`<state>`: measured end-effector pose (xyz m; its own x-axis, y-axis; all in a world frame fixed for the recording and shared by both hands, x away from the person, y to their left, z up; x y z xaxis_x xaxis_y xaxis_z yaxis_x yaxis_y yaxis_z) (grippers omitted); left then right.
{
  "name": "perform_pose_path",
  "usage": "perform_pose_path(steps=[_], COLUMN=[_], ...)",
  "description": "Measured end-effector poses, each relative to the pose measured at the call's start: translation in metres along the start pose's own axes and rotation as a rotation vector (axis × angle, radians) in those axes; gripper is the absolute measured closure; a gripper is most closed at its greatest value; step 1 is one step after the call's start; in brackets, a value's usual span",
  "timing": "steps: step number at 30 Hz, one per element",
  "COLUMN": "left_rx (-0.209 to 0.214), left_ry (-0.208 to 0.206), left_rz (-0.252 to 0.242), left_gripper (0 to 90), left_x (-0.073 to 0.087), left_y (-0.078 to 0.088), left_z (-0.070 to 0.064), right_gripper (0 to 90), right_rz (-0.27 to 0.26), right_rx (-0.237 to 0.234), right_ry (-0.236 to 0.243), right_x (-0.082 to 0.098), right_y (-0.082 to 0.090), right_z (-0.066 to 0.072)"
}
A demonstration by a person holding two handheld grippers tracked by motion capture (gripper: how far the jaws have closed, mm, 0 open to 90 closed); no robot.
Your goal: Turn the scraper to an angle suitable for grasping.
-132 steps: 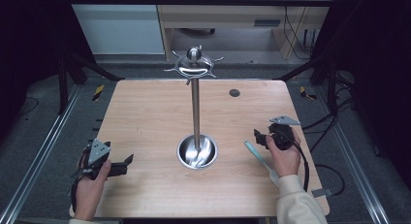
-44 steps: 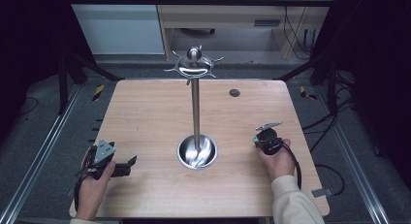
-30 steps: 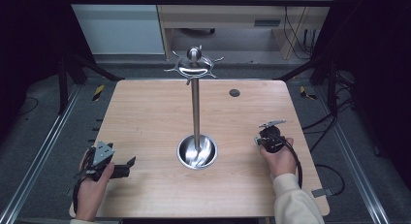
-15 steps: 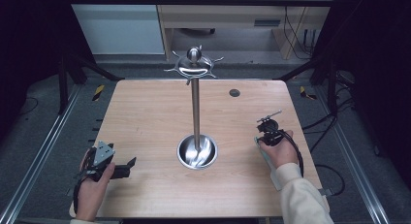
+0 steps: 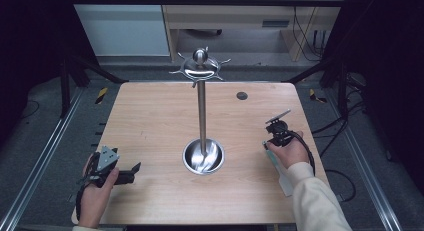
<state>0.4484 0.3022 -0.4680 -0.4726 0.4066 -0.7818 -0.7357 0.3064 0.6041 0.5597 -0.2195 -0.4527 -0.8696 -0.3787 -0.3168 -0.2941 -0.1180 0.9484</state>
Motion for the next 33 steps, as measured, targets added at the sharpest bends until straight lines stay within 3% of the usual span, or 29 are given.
perform_pose_path(steps=[16, 33], left_rx=[0.003, 0.0], left_ry=[-0.011, -0.024], left_rz=[0.007, 0.012], left_gripper=[3.1, 3.1], left_x=[0.0, -0.001], left_y=[-0.001, -0.002], left_z=[-0.002, -0.003], right_gripper=[66.2, 67.6], right_rz=[0.045, 0.093], right_rx=[-0.004, 0.004], right_ry=[0.004, -0.035], right_x=[-0.005, -0.01], right_y=[-0.006, -0.023], right_z=[0.003, 0.0])
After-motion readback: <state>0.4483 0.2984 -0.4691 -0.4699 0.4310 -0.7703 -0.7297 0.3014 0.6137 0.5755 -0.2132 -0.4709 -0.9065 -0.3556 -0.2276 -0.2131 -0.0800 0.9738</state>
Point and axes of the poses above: each handheld gripper's, and its own axes: y roughly backward along the jaws, x roughly out of its underside, z roughly to its left, the point moved 1 cm from there along -y, roughly forward along the jaws, and after that the axes turned 5 degrees about z, right-handed, at the moved point
